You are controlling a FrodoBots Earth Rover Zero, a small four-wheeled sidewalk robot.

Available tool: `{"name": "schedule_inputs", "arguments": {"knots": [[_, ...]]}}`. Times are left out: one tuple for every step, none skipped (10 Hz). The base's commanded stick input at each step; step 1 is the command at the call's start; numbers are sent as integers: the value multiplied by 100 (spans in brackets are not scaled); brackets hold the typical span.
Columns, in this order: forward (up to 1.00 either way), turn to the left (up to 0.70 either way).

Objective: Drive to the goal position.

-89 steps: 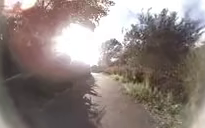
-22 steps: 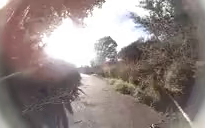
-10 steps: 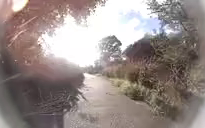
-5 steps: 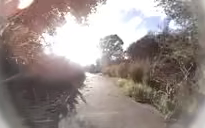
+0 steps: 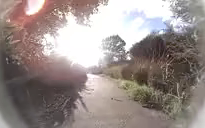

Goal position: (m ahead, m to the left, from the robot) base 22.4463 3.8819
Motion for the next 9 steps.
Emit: {"name": "schedule_inputs", "arguments": {"knots": [[50, 2], [50, 2], [50, 2], [50, 2], [50, 2], [50, 2], [50, 2], [50, 2], [50, 2]]}}
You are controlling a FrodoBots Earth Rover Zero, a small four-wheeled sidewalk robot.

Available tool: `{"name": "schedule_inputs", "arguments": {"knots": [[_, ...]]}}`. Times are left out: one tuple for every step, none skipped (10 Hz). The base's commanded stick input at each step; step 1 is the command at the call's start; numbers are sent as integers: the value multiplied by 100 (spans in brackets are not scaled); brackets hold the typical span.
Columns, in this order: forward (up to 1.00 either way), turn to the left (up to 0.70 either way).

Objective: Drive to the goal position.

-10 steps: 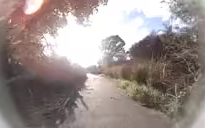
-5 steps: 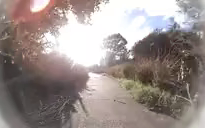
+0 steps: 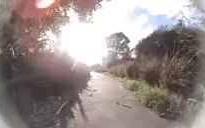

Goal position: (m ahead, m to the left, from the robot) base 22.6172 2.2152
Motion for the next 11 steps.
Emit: {"name": "schedule_inputs", "arguments": {"knots": [[50, 2], [50, 2], [50, 2], [50, 2], [50, -11], [50, -44], [0, -50], [0, -50], [0, -50], [0, -50], [0, -50]]}}
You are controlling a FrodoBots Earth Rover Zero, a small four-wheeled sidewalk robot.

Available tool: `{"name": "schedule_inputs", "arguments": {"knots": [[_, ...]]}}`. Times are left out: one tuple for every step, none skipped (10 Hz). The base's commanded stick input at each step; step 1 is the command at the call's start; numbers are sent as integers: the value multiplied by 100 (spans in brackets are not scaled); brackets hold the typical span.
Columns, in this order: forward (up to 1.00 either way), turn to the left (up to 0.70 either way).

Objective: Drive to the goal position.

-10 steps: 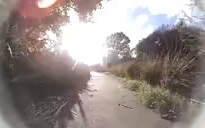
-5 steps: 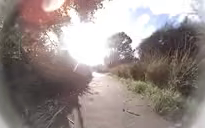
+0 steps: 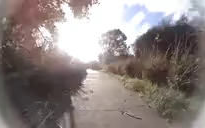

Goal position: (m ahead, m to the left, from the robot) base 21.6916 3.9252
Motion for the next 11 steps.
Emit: {"name": "schedule_inputs", "arguments": {"knots": [[0, -50], [0, -50], [0, -50], [0, -50], [0, -50], [35, -49], [50, -31], [50, -1], [50, 2], [50, 2], [50, 2]]}}
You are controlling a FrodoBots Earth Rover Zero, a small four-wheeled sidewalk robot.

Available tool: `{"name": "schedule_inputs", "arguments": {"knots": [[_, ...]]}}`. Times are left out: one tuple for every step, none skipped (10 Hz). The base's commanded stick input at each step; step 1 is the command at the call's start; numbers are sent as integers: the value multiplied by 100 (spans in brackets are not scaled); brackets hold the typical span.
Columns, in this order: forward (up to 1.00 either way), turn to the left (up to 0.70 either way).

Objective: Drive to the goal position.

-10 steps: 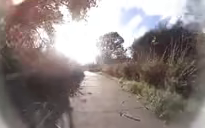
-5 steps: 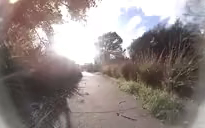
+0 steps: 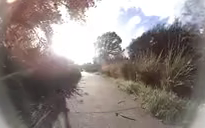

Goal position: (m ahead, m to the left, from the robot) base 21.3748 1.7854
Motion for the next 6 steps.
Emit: {"name": "schedule_inputs", "arguments": {"knots": [[50, 2], [50, 2], [50, 2], [50, 2], [50, 2], [50, 2]]}}
